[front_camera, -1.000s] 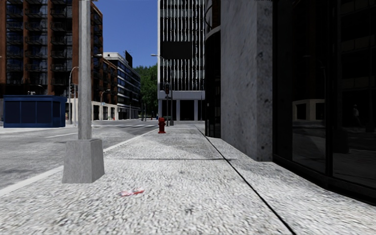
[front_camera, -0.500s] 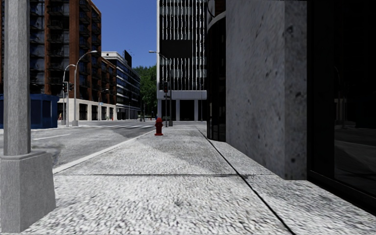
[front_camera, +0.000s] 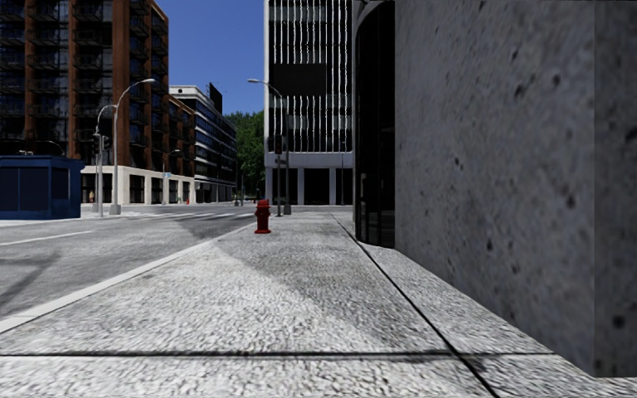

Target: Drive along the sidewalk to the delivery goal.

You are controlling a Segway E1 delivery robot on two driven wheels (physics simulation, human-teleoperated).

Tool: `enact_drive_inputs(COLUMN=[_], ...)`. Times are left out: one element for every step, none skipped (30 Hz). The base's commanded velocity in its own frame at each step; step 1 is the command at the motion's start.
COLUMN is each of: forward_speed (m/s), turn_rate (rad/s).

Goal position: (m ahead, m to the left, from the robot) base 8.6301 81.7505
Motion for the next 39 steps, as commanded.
enact_drive_inputs(forward_speed=[1.92,1.92,1.92,1.92,1.92,1.92,1.92,1.92,1.92,1.92,1.92,1.92,1.92,1.92,1.92,1.92,1.92,1.92,1.92,1.92,1.92,1.92,1.92,1.92,1.92,1.92,1.92,1.92,1.92,1.92,1.92,1.92,1.92,1.92,1.92,1.92,1.92,1.92,1.92], turn_rate=[0.0,0.0,0.0,0.0,0.0,0.0,0.0,0.0,0.0,0.0,0.0,0.0,0.0,0.0,0.0,0.0,0.14,0.14,0.32,0.39,0.39,0.36,0.21,0.07,0.07,0.0,0.0,0.0,0.0,0.0,0.0,0.0,0.0,0.0,0.0,0.0,0.0,0.0,0.0])
